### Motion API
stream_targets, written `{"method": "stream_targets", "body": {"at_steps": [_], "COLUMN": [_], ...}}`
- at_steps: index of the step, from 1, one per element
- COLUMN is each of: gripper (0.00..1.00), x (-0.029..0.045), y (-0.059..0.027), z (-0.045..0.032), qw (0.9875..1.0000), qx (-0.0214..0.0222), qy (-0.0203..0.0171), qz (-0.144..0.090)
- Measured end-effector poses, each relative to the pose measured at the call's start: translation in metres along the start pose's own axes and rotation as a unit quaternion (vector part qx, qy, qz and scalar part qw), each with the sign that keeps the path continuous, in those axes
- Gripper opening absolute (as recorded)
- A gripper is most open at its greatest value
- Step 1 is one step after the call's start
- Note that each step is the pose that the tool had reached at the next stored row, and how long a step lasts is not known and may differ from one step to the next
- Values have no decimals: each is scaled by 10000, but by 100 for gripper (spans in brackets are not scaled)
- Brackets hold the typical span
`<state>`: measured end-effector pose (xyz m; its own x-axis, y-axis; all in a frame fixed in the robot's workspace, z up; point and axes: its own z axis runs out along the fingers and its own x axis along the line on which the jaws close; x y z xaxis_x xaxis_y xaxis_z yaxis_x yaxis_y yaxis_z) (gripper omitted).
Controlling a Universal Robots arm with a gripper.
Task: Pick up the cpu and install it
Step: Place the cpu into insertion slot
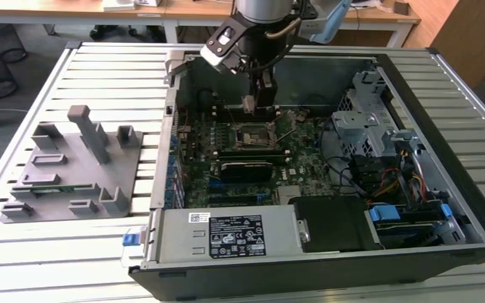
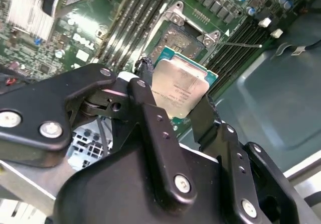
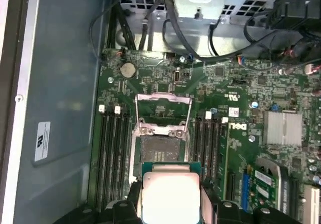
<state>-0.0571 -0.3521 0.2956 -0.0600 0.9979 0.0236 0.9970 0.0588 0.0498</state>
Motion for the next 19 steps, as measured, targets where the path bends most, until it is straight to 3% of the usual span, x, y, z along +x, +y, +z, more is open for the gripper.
{"method": "stream_targets", "body": {"at_steps": [4, 19], "gripper": [54, 54], "x": [47, 76], "y": [2, 6], "z": [75, 328], "qw": [10000, 9999], "qx": [-1, -3], "qy": [2, -20], "qz": [6, 157]}}
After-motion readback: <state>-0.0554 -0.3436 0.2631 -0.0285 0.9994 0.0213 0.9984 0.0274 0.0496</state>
